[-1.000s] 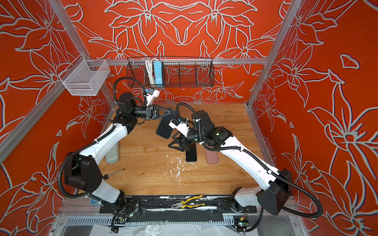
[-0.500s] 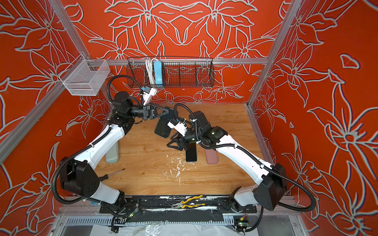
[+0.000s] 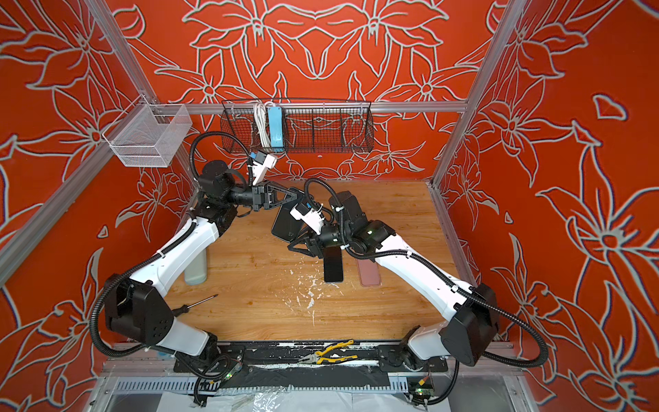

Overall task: Take the phone out of the phone case
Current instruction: Remove the phone case from the phone.

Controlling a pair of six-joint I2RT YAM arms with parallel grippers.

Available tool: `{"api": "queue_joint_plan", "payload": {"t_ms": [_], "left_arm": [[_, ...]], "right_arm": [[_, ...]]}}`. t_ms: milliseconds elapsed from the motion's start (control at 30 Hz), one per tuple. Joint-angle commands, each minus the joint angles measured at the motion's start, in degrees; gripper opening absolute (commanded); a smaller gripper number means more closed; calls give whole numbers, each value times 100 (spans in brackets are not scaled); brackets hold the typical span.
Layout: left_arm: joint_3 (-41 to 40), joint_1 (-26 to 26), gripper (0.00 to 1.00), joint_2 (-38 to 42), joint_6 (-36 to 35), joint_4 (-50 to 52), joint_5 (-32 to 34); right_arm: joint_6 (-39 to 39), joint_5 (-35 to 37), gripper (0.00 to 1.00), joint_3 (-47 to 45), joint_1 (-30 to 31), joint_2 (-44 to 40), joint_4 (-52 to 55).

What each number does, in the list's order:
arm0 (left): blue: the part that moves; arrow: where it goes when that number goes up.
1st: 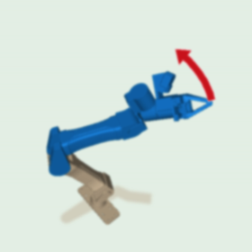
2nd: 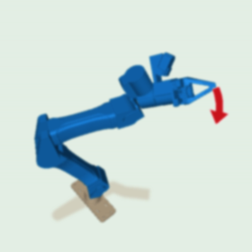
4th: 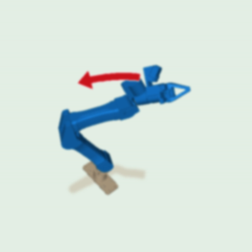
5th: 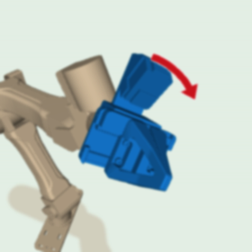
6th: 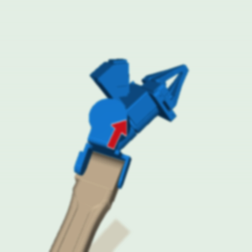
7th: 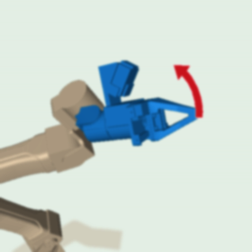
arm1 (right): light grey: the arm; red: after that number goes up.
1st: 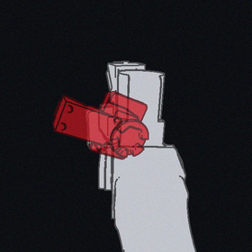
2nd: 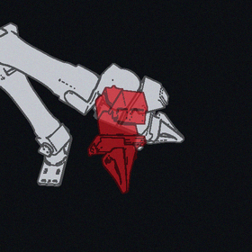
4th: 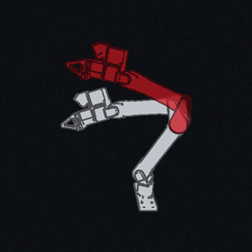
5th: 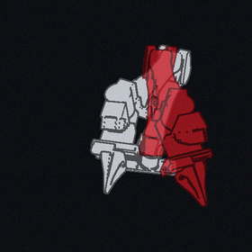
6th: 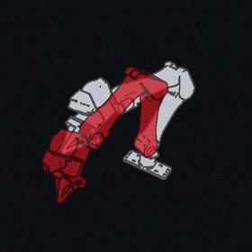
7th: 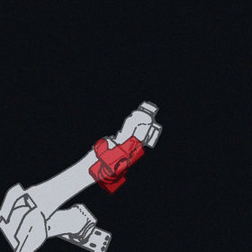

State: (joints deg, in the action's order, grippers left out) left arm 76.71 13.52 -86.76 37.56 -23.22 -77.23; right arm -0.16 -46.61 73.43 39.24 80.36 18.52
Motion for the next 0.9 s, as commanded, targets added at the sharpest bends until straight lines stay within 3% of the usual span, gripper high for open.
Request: {"api": "queue_joint_plan", "payload": {"t_ms": [0, 500, 867], "left_arm": [[114, 54, 0, 158, 94, -270, -125], [248, 82, 0, -61, 225, -325, -90], [327, 142, 0, -278, 352, -394, -117]], "right_arm": [[69, -85, 28, -48, -20, -72, -25], [132, 214, 7, -41, 158, -371, -59], [655, 1113, 3, 391, 911, -216, 266]]}}
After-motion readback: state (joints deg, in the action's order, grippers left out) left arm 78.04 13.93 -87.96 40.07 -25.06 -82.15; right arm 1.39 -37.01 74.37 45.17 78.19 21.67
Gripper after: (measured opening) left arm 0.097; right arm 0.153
